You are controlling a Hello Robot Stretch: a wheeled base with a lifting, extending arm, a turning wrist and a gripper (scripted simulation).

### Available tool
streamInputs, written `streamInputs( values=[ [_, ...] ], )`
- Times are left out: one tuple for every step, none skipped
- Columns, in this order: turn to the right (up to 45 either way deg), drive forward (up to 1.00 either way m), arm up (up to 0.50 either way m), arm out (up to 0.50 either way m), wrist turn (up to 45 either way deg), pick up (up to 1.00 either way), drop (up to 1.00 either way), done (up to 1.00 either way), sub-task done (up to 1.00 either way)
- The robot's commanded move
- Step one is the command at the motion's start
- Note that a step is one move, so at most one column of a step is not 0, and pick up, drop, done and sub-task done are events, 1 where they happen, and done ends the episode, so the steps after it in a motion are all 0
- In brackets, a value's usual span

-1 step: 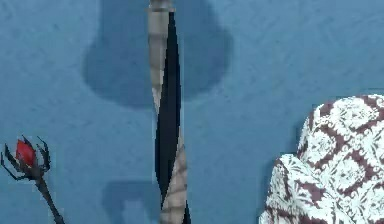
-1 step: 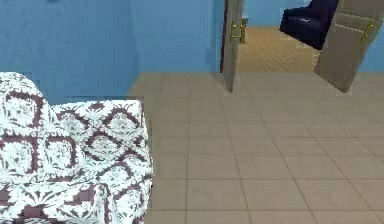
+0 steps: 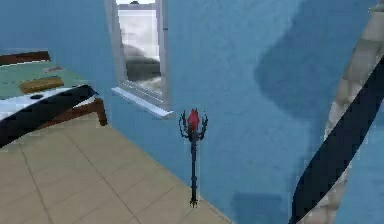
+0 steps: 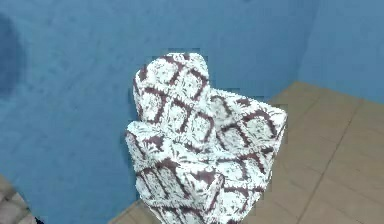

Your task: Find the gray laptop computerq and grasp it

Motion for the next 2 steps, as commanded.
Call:
streamInputs(
  values=[
    [-45.0,0.00,0.00,0.00,0.0,0.00,0.00,0.00,0.00],
    [-45.0,0.00,0.00,0.00,0.0,0.00,0.00,0.00,0.00]
  ],
)
